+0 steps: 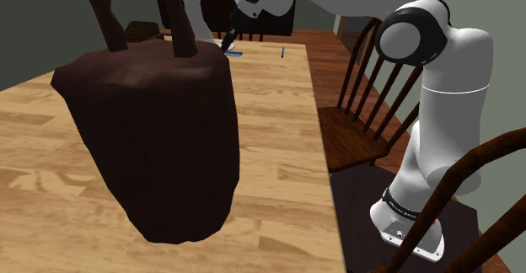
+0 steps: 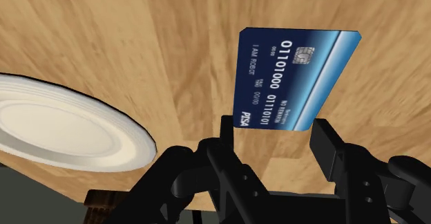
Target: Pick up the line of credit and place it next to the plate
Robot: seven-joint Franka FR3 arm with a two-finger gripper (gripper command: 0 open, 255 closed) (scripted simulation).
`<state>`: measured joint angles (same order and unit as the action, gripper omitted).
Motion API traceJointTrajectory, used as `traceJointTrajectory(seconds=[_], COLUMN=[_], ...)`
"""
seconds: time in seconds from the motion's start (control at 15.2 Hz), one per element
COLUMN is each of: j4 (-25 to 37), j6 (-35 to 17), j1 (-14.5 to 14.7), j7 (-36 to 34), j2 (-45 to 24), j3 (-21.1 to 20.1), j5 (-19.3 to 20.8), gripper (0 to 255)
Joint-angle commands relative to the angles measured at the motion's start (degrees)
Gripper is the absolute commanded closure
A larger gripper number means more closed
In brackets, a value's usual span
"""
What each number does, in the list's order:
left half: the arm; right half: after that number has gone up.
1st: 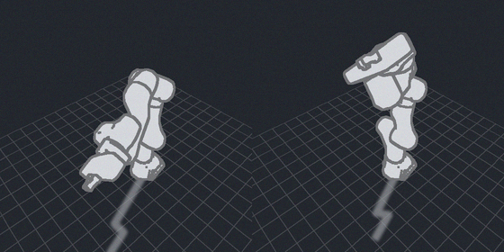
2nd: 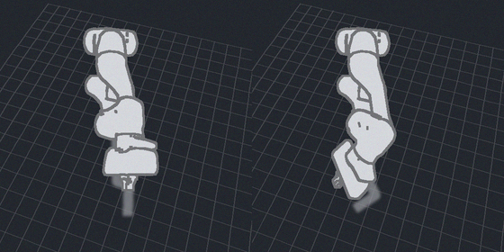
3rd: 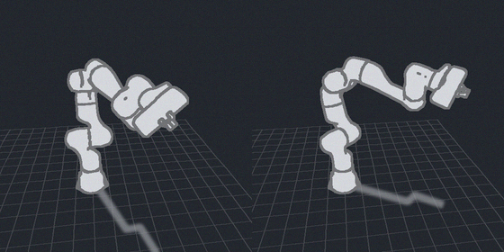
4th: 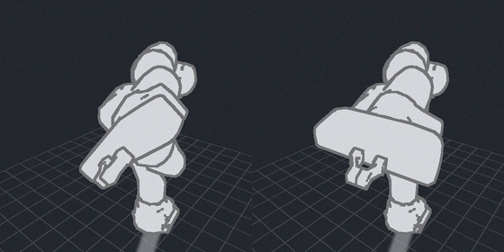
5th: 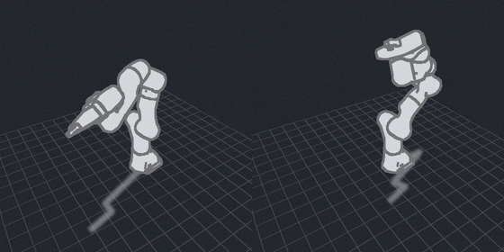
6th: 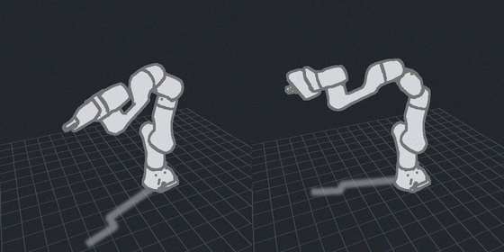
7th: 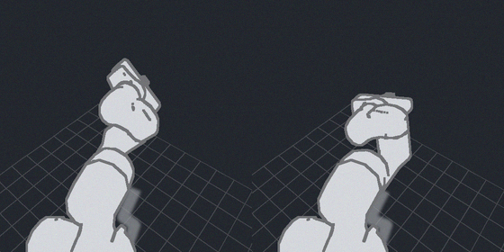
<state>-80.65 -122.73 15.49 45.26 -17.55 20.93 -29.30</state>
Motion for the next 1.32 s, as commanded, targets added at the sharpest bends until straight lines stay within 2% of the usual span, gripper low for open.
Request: traceJointTrajectory(seconds=[0.0, 0.4, 0.92, 0.99, 1.25], j4=[-1.5, -6.1, -6.1, -6.1, -6.1], j6=[-1.4, -5.6, -5.6, -5.6, -5.6], j1=[0.0, 0.3, 0.3, 0.3, 0.3], j7=[0.8, 2.8, 2.8, 2.8, 2.8], j2=[0.0, 0.1, 0.1, 0.1, 0.1], j3=[-0.1, -0.5, -0.5, -0.5, -0.5], j5=[-0.4, -1.6, -1.6, -1.6, -1.6], gripper=[255, 255, 255, 0, 0])
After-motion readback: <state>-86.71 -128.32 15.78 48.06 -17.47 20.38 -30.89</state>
